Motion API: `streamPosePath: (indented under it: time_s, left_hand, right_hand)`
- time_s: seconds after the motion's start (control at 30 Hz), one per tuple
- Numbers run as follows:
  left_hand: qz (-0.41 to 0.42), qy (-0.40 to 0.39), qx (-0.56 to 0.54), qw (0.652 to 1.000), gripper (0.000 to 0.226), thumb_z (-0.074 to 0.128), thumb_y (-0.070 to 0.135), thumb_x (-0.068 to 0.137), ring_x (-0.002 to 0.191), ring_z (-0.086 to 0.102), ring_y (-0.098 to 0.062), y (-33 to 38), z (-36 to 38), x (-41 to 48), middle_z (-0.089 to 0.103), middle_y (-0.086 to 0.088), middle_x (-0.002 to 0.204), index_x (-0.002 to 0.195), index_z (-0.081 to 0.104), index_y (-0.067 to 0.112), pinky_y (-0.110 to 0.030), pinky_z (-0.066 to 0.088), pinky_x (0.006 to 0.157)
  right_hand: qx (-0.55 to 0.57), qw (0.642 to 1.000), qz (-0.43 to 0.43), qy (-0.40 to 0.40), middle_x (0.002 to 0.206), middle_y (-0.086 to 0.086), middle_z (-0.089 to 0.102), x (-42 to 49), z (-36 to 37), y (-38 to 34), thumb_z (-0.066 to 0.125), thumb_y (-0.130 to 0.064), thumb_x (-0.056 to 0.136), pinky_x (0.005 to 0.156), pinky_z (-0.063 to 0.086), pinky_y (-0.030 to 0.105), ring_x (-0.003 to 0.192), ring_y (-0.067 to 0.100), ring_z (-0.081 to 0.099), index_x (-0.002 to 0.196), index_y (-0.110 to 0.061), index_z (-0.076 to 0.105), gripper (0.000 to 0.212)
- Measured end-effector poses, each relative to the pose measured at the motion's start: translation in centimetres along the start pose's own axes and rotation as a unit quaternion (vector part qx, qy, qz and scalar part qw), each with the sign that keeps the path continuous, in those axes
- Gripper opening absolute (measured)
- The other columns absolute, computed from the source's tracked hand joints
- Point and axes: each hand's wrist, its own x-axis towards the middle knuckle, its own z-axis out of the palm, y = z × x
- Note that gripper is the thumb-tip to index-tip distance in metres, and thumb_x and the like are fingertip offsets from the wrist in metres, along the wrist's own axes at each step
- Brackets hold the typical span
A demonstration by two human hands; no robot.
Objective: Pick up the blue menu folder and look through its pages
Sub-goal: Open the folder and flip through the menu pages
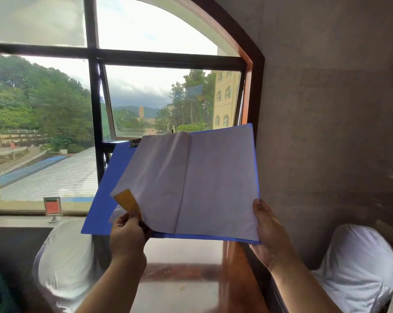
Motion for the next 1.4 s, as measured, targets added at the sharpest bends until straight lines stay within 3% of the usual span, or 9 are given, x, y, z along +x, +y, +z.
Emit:
streamPosePath:
  time_s: [0.33,0.4,0.5,0.6,0.73,0.9,1.17,1.27,1.4]
  left_hand:
    - [0.082,0.076,0.110,0.988,0.023,0.069,0.030,0.098,0.100,0.066,-0.037,1.0,0.6,-1.6,0.066,-0.012,0.101,0.108,0.058,0.012,-0.055,0.058,0.091]
    - [0.245,0.121,0.239,0.932,0.023,0.075,0.017,0.092,0.089,0.057,-0.031,1.2,0.7,-2.5,0.056,-0.004,0.086,0.095,0.053,0.012,-0.052,0.052,0.088]
    - [0.523,0.045,0.394,0.754,0.021,0.076,0.007,0.089,0.087,0.050,-0.027,1.4,1.5,-4.5,0.060,-0.009,0.087,0.087,0.056,0.015,-0.043,0.043,0.084]
    - [0.578,-0.115,0.467,0.659,0.017,0.067,0.032,0.091,0.106,0.063,-0.029,1.0,3.4,-6.7,0.069,-0.005,0.114,0.103,0.068,0.020,-0.042,0.050,0.093]
    - [0.466,-0.231,0.563,0.642,0.070,0.052,0.071,0.089,0.153,0.038,-0.019,-0.2,5.4,-8.1,0.043,0.005,0.166,0.148,0.053,0.033,-0.041,0.027,0.127]
    - [0.456,-0.248,0.596,0.613,0.083,0.040,0.083,0.088,0.161,0.017,-0.013,-1.1,6.0,-8.0,0.025,0.011,0.174,0.158,0.041,0.038,-0.036,0.001,0.131]
    - [0.461,-0.245,0.549,0.652,0.056,0.048,0.067,0.095,0.151,0.044,-0.021,-1.0,6.4,-9.0,0.054,0.005,0.160,0.138,0.065,0.035,-0.046,0.030,0.128]
    - [0.511,-0.225,0.526,0.642,0.024,0.069,0.044,0.096,0.126,0.066,-0.029,-0.7,6.4,-8.9,0.074,0.000,0.135,0.111,0.078,0.026,-0.048,0.052,0.109]
    - [0.547,-0.169,0.498,0.651,0.020,0.070,0.032,0.097,0.085,0.069,-0.031,0.1,6.5,-8.1,0.077,0.000,0.090,0.083,0.070,0.017,-0.044,0.056,0.079]
  right_hand:
    - [0.004,1.000,-0.003,-0.005,0.136,0.016,0.075,-0.1,-0.1,0.1,0.051,-0.045,0.109,0.092,0.063,0.058,0.120,0.040,0.074,0.136,-0.025,0.071,0.039]
    - [0.004,1.000,-0.002,0.003,0.137,0.016,0.075,-0.1,0.0,0.1,0.050,-0.044,0.110,0.093,0.063,0.059,0.121,0.041,0.074,0.137,-0.025,0.070,0.039]
    - [0.000,1.000,-0.002,0.003,0.133,0.015,0.076,-0.4,0.4,0.4,0.051,-0.048,0.107,0.084,0.066,0.055,0.118,0.040,0.075,0.137,-0.027,0.070,0.040]
    - [0.006,1.000,-0.001,0.013,0.135,0.017,0.075,-0.5,1.2,0.8,0.053,-0.049,0.105,0.098,0.060,0.064,0.121,0.045,0.072,0.137,-0.026,0.069,0.043]
    - [0.038,0.999,0.011,0.012,0.136,0.021,0.074,-0.8,2.2,0.8,0.058,-0.048,0.097,0.096,0.062,0.062,0.121,0.047,0.071,0.145,-0.017,0.061,0.057]
    - [0.037,0.999,0.001,0.019,0.138,0.022,0.072,-0.9,2.0,0.0,0.059,-0.047,0.095,0.107,0.052,0.070,0.126,0.050,0.067,0.146,-0.014,0.059,0.061]
    - [0.024,1.000,0.000,0.004,0.141,0.026,0.067,-1.4,1.3,-0.1,0.061,-0.051,0.092,0.105,0.055,0.068,0.126,0.053,0.065,0.149,-0.014,0.055,0.068]
    - [0.003,1.000,-0.005,-0.001,0.140,0.027,0.067,-1.6,1.5,-0.3,0.059,-0.052,0.094,0.110,0.050,0.071,0.127,0.054,0.064,0.146,-0.014,0.058,0.065]
    - [-0.019,1.000,-0.018,-0.012,0.116,0.014,0.082,-1.6,1.6,-0.5,0.057,-0.053,0.097,0.075,0.069,0.041,0.095,0.030,0.081,0.129,-0.022,0.073,0.047]
